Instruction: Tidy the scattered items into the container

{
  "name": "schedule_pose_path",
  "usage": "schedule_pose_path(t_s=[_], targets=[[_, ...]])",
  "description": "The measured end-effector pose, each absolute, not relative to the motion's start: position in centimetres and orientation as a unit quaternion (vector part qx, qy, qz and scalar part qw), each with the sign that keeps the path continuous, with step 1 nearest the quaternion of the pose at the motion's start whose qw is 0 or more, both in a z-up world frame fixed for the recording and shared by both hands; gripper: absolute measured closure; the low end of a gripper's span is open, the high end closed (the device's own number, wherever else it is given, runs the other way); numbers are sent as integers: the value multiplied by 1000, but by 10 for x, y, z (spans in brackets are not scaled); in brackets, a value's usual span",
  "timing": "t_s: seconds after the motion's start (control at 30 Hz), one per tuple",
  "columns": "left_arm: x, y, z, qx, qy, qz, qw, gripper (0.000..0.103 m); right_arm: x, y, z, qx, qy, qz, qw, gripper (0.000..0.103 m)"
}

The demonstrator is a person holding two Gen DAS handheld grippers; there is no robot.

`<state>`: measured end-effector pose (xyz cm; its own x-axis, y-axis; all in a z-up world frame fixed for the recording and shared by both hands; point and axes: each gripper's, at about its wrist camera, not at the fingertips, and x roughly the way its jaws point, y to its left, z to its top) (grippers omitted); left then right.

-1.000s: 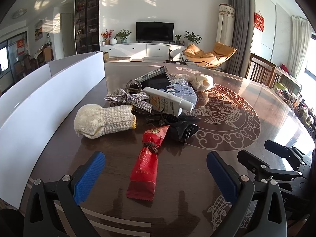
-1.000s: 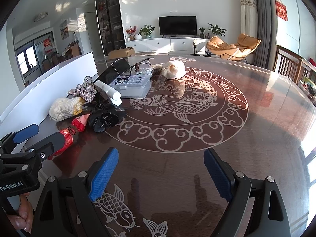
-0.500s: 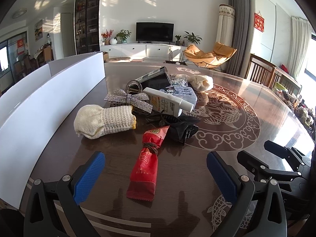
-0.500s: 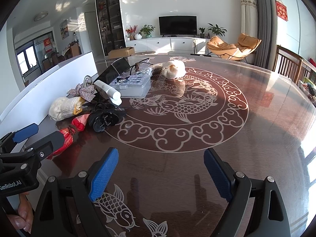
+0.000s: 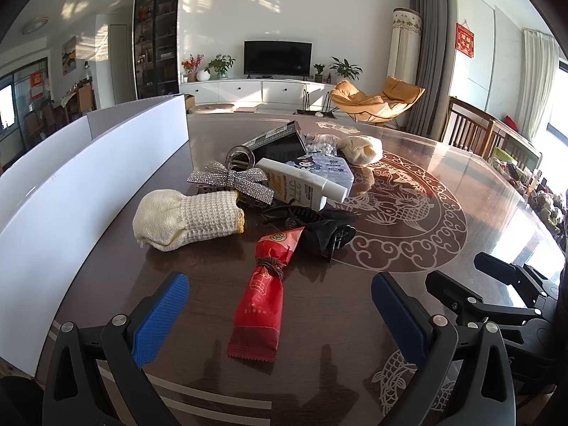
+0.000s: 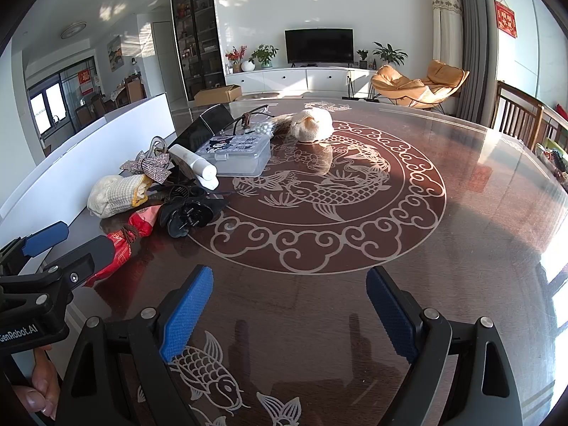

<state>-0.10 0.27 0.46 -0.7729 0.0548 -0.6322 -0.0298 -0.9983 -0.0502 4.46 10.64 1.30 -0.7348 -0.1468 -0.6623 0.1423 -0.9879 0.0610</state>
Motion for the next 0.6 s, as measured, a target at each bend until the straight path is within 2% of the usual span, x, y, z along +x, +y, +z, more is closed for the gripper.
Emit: schedule_pose_path(t_s=[0.6], targets=[[-2, 2, 5, -334, -19, 942, 23, 0, 45, 106, 13, 356, -3, -931, 77, 14]])
